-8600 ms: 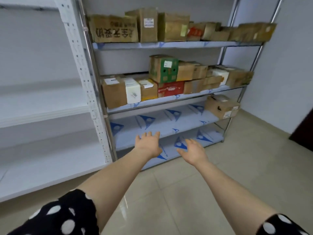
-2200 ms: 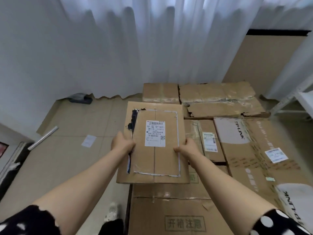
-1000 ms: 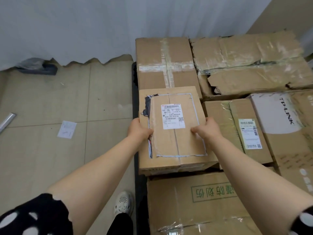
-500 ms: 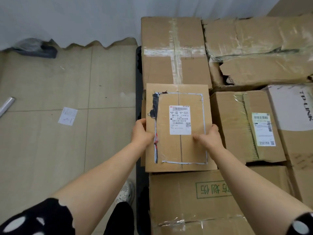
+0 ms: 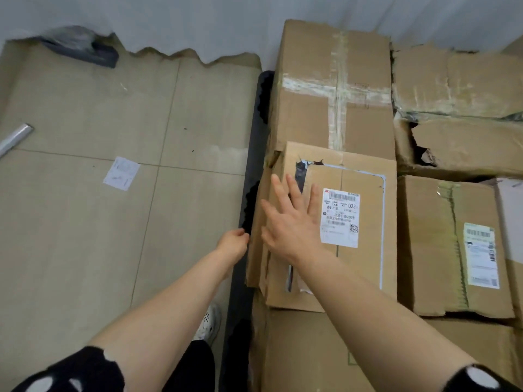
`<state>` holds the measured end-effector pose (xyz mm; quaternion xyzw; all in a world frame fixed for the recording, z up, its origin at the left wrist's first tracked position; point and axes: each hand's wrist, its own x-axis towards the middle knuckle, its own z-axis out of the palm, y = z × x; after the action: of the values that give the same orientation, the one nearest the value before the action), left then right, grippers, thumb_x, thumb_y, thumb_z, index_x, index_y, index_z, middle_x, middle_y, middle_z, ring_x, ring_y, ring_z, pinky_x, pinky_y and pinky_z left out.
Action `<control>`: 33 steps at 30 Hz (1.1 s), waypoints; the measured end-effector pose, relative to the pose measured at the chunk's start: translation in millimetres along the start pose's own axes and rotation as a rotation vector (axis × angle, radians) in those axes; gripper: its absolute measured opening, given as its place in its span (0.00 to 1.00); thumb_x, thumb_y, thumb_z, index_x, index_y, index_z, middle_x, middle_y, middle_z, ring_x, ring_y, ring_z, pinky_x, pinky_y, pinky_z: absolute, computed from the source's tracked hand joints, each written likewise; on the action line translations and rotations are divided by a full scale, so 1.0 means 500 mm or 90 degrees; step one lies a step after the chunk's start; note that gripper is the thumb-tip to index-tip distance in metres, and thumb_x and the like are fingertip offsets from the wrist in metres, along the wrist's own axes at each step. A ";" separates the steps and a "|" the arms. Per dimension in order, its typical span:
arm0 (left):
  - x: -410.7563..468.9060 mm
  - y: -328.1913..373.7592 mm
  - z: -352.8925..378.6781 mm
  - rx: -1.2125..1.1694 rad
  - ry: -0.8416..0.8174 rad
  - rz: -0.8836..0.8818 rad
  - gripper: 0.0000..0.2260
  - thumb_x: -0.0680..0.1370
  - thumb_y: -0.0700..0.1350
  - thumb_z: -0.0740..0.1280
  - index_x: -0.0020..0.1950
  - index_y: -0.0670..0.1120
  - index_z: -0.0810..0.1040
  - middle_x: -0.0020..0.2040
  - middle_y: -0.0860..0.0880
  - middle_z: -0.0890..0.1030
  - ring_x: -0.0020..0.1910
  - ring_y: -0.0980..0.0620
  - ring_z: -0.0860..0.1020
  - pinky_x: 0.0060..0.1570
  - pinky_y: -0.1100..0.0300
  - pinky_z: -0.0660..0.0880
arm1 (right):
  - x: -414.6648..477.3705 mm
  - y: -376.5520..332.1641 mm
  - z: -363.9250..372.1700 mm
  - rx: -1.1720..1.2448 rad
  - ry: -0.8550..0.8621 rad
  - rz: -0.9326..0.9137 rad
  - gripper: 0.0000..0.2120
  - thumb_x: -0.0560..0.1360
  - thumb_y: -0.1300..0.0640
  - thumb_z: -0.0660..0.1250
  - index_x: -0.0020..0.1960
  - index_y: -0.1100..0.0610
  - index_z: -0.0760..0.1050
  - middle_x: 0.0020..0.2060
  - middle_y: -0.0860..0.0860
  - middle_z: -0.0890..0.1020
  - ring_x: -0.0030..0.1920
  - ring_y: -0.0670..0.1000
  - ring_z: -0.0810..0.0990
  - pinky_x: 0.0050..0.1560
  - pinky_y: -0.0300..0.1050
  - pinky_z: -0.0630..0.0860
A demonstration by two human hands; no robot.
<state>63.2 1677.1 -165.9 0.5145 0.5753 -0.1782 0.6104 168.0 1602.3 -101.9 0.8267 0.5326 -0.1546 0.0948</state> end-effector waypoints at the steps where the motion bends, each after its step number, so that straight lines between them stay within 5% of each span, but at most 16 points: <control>1: 0.014 -0.012 0.006 0.007 -0.017 -0.004 0.21 0.83 0.44 0.56 0.76 0.43 0.61 0.74 0.43 0.66 0.72 0.44 0.65 0.71 0.53 0.62 | 0.004 0.004 0.001 0.012 -0.004 0.018 0.23 0.77 0.48 0.57 0.72 0.50 0.64 0.77 0.51 0.38 0.75 0.57 0.32 0.64 0.63 0.22; 7: 0.078 -0.038 0.038 -0.027 -0.092 -0.030 0.23 0.84 0.52 0.51 0.77 0.43 0.56 0.77 0.44 0.59 0.75 0.45 0.58 0.72 0.55 0.56 | 0.007 -0.005 0.042 0.075 0.063 0.088 0.26 0.72 0.51 0.56 0.69 0.54 0.69 0.78 0.51 0.46 0.77 0.57 0.42 0.71 0.65 0.36; 16: 0.107 -0.053 0.051 -0.068 -0.144 -0.046 0.26 0.82 0.59 0.48 0.76 0.47 0.61 0.74 0.46 0.65 0.73 0.46 0.63 0.74 0.48 0.55 | 0.010 -0.013 0.062 0.070 0.100 0.115 0.27 0.67 0.51 0.59 0.64 0.55 0.76 0.77 0.55 0.57 0.76 0.59 0.53 0.70 0.66 0.43; 22: 0.098 -0.041 0.073 -0.085 -0.196 -0.012 0.25 0.83 0.58 0.44 0.78 0.49 0.58 0.76 0.47 0.62 0.75 0.47 0.58 0.73 0.52 0.52 | -0.003 0.017 0.053 0.059 0.029 0.109 0.29 0.77 0.52 0.56 0.76 0.54 0.56 0.76 0.50 0.34 0.75 0.55 0.31 0.70 0.63 0.29; 26: 0.088 -0.034 0.087 -0.098 -0.217 -0.002 0.28 0.81 0.63 0.44 0.78 0.51 0.56 0.77 0.49 0.59 0.76 0.47 0.56 0.74 0.51 0.51 | -0.011 0.035 0.059 0.084 0.035 0.104 0.29 0.76 0.50 0.51 0.77 0.52 0.55 0.77 0.51 0.37 0.76 0.55 0.33 0.71 0.63 0.30; 29: 0.068 -0.028 0.094 -0.072 -0.220 0.007 0.34 0.76 0.71 0.46 0.78 0.56 0.56 0.77 0.50 0.59 0.76 0.48 0.56 0.74 0.48 0.52 | -0.022 0.039 0.054 0.134 0.051 0.104 0.33 0.73 0.43 0.40 0.78 0.45 0.46 0.77 0.52 0.37 0.76 0.53 0.33 0.72 0.61 0.31; 33: 0.003 0.006 0.088 -0.090 -0.176 0.008 0.33 0.78 0.68 0.46 0.78 0.53 0.53 0.78 0.49 0.55 0.77 0.47 0.54 0.73 0.49 0.51 | -0.066 0.052 0.034 0.241 0.070 0.241 0.33 0.77 0.41 0.43 0.78 0.51 0.39 0.77 0.51 0.38 0.76 0.50 0.35 0.72 0.53 0.30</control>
<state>88.9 1642.4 -174.3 0.4445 0.4935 -0.2028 0.7196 176.2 1558.0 -106.3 0.9216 0.3347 -0.1861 -0.0630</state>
